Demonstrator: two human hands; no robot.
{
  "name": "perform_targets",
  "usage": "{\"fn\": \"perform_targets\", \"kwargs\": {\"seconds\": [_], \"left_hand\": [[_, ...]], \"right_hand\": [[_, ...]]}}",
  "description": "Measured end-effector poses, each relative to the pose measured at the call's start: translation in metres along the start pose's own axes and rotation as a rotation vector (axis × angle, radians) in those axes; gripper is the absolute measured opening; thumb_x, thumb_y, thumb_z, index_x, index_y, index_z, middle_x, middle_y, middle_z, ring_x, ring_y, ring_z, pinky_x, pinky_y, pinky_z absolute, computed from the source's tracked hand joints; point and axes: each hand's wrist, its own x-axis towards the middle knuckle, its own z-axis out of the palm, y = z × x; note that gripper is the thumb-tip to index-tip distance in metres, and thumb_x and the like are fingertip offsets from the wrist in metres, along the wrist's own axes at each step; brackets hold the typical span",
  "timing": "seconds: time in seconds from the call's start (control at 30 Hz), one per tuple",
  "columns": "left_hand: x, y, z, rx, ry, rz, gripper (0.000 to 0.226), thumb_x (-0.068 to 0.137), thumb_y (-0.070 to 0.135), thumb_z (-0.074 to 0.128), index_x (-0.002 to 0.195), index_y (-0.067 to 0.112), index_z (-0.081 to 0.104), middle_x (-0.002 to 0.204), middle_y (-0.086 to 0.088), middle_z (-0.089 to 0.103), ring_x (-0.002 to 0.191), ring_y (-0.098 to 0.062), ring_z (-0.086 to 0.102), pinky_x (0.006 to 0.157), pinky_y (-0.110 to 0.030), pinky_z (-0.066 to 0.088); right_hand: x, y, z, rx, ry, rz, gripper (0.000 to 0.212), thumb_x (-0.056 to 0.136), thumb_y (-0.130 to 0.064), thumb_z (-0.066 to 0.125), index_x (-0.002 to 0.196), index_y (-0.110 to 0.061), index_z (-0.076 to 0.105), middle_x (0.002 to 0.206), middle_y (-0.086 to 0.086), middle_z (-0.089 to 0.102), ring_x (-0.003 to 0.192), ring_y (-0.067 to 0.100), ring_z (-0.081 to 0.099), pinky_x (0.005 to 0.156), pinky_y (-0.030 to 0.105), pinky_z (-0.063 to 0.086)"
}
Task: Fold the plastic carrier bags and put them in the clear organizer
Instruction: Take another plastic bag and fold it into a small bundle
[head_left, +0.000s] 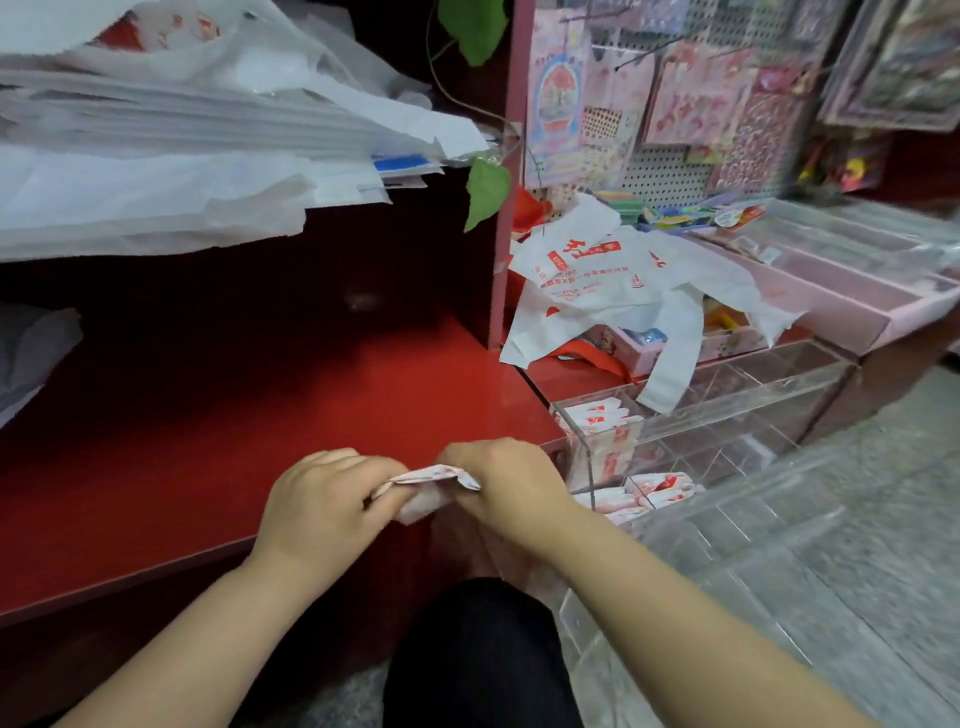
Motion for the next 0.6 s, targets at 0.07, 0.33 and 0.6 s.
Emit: {"fn": "perform_targets", "kwargs": {"seconds": [0.07, 0.33, 0.6], "left_hand": [[0.016, 0.019, 0.01, -0.08, -0.03, -0.051, 0.03, 0.071, 0.042, 0.047, 0.063, 0.023, 0.069, 0.05, 0.013, 0.052, 0.071, -0.011, 0.046, 0.047, -0.009, 0.022], [0.067, 0.068, 0.084, -0.162, -0.37, -0.06, 0.058, 0.094, 0.047, 0.041, 0.145, 0.025, 0.023, 0.153, 0.007, 0.018, 0.14, -0.01, 0.018, 0.109, -0.02, 0.01], [0.088, 0.078, 0.131, -0.008, -0.529, -0.11, 0.068, 0.093, 0.058, 0.025, 0.148, 0.027, 0.0, 0.156, 0.009, -0.002, 0.142, -0.006, 0.001, 0.112, -0.024, -0.005]], "right_hand": [[-0.012, 0.027, -0.015, 0.176, -0.079, 0.095, 0.018, 0.09, -0.017, 0.048, 0.09, -0.011, 0.065, 0.083, 0.007, 0.066, 0.078, 0.025, 0.055, 0.064, 0.033, 0.037], [-0.056, 0.141, -0.065, 0.981, 0.522, 0.616, 0.019, 0.089, 0.0, 0.051, 0.101, -0.013, 0.06, 0.084, -0.004, 0.063, 0.08, 0.01, 0.06, 0.08, 0.027, 0.047], [-0.052, 0.21, -0.072, 1.197, 0.646, 0.724, 0.022, 0.087, 0.006, 0.05, 0.092, -0.015, 0.057, 0.079, -0.001, 0.068, 0.077, 0.015, 0.064, 0.075, 0.028, 0.053]]}}
